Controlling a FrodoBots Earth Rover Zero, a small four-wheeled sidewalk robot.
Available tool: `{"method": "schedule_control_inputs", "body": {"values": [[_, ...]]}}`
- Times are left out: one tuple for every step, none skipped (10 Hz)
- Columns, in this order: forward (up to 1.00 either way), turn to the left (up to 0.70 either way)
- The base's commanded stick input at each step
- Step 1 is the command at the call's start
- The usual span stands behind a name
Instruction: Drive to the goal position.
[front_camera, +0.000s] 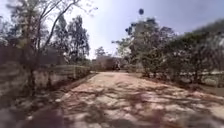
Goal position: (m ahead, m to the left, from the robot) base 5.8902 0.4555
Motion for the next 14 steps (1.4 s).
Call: {"method": "schedule_control_inputs", "body": {"values": [[1.0,0.0],[1.0,0.0],[1.0,0.0],[1.0,0.0],[1.0,0.0],[1.0,0.0],[1.0,0.0],[1.0,0.0],[1.0,0.0],[1.0,0.0],[1.0,0.0],[1.0,0.0],[1.0,0.0],[1.0,0.0]]}}
